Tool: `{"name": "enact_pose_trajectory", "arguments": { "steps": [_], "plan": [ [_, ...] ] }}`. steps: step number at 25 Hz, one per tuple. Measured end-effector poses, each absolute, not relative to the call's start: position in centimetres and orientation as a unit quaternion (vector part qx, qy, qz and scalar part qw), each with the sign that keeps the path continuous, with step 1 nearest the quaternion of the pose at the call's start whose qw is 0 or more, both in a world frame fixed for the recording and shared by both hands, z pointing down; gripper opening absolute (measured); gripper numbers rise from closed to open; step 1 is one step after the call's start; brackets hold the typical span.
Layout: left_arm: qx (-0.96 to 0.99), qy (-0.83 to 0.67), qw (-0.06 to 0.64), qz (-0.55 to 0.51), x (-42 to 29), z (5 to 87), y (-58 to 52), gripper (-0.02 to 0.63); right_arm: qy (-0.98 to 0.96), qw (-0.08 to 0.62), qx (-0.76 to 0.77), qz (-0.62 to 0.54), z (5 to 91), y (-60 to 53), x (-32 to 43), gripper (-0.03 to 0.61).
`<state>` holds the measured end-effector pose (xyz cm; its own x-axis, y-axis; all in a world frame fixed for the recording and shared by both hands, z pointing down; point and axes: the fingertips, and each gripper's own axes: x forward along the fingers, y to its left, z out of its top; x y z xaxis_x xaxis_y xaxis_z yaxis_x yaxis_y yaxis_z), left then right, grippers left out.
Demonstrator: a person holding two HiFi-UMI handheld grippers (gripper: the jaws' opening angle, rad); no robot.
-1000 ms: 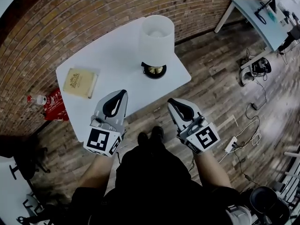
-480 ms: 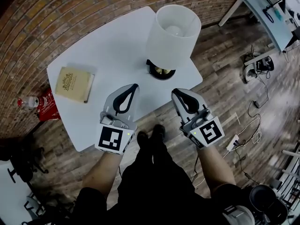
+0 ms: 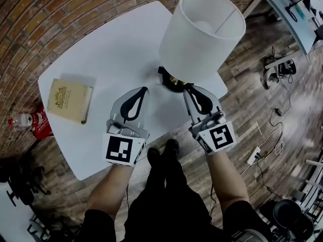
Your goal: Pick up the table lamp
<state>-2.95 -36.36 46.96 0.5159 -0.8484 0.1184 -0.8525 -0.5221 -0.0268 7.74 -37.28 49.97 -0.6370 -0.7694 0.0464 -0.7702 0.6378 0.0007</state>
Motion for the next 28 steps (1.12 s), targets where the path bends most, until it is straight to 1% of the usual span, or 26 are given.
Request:
{"name": "enact_pose_trajectory", "arguments": {
  "steps": [4, 6, 8, 10, 12, 17, 28],
  "plan": [
    [0.869, -0.491, 0.016, 0.048, -3.3, 48.5, -38.1, 0.008, -0.896, 0.017, 0.444, 0.000, 51.2, -39.0, 7.7, 0.029],
    [0.870, -0.491, 0.014, 0.044, -3.1, 48.7, -38.8, 0.008, -0.892, 0.016, 0.452, -0.002, 51.7, -39.7, 7.7, 0.052],
    [0.871, -0.489, 0.010, 0.042, -2.8, 48.8, -39.5, 0.008, -0.888, 0.018, 0.460, -0.003, 52.2, -40.5, 7.6, 0.089],
    [0.873, -0.486, 0.006, 0.041, -2.5, 48.8, -40.2, 0.008, -0.882, 0.016, 0.471, 0.000, 52.5, -41.2, 7.5, 0.142],
    [0.873, -0.486, 0.003, 0.038, -2.3, 48.8, -40.8, 0.008, -0.876, 0.008, 0.482, 0.004, 52.7, -41.8, 7.5, 0.182],
    [0.873, -0.488, -0.002, 0.031, -2.2, 49.1, -42.2, 0.008, -0.864, -0.007, 0.504, 0.000, 52.8, -43.6, 7.4, 0.235],
    [0.870, -0.492, 0.005, 0.034, -2.3, 50.7, -44.2, 0.008, -0.856, -0.028, 0.516, -0.001, 52.4, -47.4, 6.5, 0.252]
  ]
}}
